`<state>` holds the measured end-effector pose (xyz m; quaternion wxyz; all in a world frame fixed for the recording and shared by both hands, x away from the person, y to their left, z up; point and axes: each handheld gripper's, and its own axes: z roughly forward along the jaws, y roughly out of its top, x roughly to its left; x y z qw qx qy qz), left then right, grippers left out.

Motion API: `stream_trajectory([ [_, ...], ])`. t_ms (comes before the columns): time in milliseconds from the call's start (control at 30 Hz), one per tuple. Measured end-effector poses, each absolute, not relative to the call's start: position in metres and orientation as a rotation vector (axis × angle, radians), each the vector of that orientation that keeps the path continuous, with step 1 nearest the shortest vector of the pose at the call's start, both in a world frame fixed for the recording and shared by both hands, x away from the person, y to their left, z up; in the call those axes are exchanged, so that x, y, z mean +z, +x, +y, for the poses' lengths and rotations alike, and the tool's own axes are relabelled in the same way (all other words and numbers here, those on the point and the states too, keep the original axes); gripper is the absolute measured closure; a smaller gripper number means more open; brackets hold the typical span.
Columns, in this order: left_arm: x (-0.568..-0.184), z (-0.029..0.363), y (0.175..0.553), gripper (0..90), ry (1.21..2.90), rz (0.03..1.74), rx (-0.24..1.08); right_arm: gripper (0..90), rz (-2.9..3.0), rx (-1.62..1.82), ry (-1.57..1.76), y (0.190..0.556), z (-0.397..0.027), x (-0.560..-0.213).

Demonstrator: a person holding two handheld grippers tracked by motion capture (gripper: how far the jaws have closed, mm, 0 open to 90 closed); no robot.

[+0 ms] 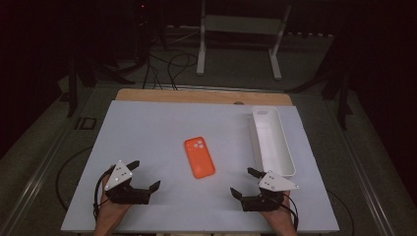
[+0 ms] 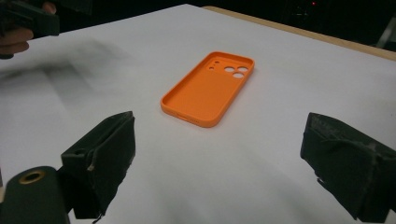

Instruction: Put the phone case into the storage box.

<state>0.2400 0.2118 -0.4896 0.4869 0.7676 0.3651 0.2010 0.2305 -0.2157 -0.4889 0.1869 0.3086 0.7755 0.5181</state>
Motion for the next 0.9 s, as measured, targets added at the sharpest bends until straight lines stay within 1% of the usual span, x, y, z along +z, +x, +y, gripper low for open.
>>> stream_trajectory([
  [400,-0.492,0.209,0.242,0.0,1.882,0.903,0.487,10.2,2.166,1.462,0.881,0.23,-0.216,-0.488],
  [567,-0.491,0.208,0.245,0.0,1.88,0.914,0.463,10.2,2.159,1.467,0.882,0.23,-0.216,-0.487],
  [900,-0.482,0.2,0.259,6.9,1.916,0.939,0.422,10.2,2.144,1.48,0.891,0.231,-0.216,-0.484],
])
